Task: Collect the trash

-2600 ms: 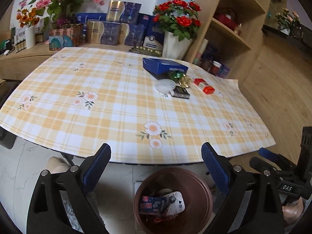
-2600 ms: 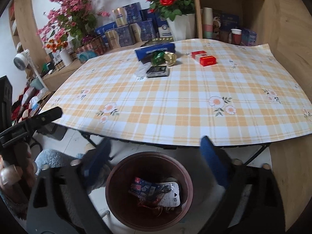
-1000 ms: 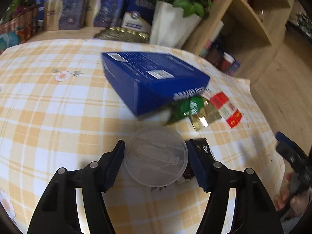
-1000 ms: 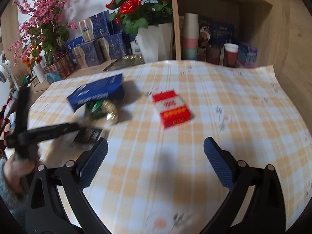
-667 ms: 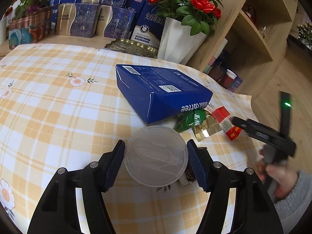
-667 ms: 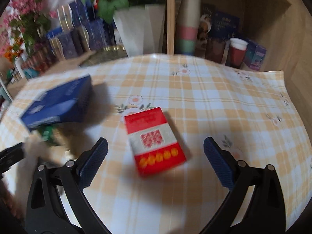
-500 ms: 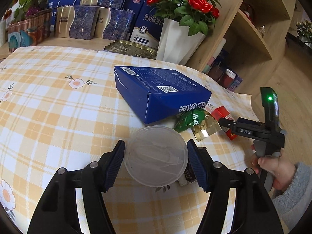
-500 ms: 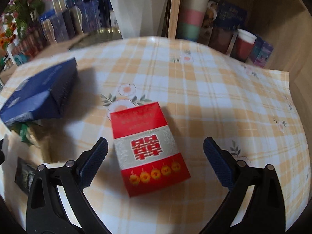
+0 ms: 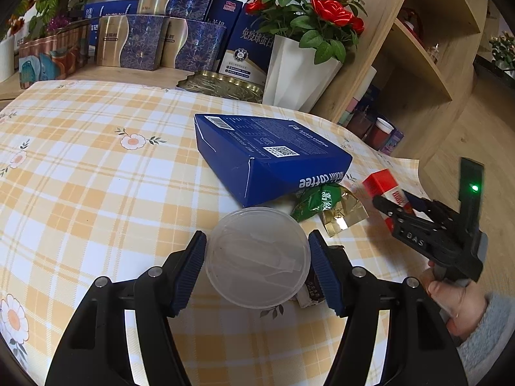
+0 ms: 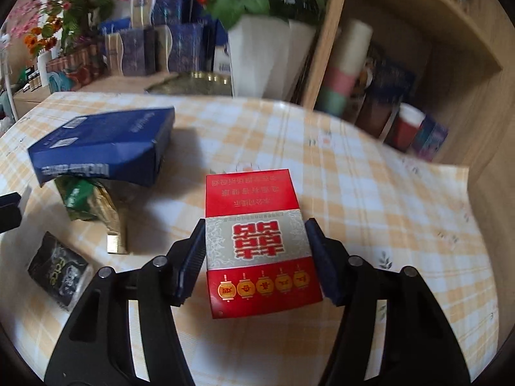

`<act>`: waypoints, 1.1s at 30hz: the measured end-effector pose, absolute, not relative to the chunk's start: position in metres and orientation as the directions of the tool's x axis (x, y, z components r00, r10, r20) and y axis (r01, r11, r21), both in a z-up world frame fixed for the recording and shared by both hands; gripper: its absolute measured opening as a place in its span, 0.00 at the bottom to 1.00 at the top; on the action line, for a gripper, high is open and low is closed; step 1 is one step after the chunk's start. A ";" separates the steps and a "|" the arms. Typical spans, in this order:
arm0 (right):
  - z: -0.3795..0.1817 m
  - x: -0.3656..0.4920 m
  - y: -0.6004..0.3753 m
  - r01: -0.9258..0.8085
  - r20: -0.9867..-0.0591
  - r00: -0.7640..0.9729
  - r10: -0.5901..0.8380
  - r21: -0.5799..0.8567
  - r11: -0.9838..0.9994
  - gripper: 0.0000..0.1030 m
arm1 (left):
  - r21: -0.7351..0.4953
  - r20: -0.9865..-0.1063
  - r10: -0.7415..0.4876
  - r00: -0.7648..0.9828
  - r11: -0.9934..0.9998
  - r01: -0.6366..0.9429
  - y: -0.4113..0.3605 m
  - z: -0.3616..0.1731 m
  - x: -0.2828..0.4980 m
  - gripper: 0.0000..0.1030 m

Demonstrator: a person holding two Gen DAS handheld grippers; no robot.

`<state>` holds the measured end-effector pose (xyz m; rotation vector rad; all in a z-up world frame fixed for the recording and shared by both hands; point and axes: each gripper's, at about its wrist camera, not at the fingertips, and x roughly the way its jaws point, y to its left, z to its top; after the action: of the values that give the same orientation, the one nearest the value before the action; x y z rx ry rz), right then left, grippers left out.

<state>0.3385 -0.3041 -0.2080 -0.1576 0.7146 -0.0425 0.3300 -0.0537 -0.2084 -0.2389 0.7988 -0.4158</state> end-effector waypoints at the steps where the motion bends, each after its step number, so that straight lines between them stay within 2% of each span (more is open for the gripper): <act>1: -0.206 0.338 -0.304 -0.009 -0.641 0.761 -0.099 -0.163 0.987 0.59 | -0.358 -0.643 -0.445 0.623 0.894 0.269 -0.054 -0.208 0.330 0.62; 7: -0.196 0.336 -0.307 0.018 -0.649 0.751 -0.122 -0.164 0.986 0.59 | -0.352 -0.645 -0.429 0.632 0.901 0.252 -0.052 -0.208 0.330 0.62; 13: -0.149 0.284 -0.301 -0.016 -0.611 0.791 0.027 0.024 1.000 0.58 | -0.361 -0.643 -0.464 0.609 0.885 0.293 -0.052 -0.196 0.327 0.62; 17: -0.128 0.234 -0.287 -0.049 -0.579 0.811 0.082 0.071 0.996 0.58 | -0.413 -0.591 -0.516 0.621 0.854 0.317 -0.044 -0.165 0.305 0.62; 24: -0.116 0.144 -0.261 -0.079 -0.548 0.821 0.158 0.165 0.983 0.58 | -0.382 -0.547 -0.578 0.606 0.816 0.434 -0.036 -0.122 0.229 0.62; 28: -0.117 0.094 -0.247 -0.087 -0.534 0.821 0.200 0.228 0.970 0.58 | -0.354 -0.565 -0.600 0.566 0.796 0.490 -0.030 -0.121 0.180 0.62; 33: -0.124 0.047 -0.237 -0.093 -0.542 0.812 0.218 0.249 0.964 0.58 | -0.351 -0.630 -0.612 0.477 0.773 0.528 -0.026 -0.144 0.120 0.62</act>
<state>0.0472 -0.2369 -0.1238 0.2156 0.6020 0.1677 0.1196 -0.0265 -0.1441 -0.1142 0.8159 -0.6982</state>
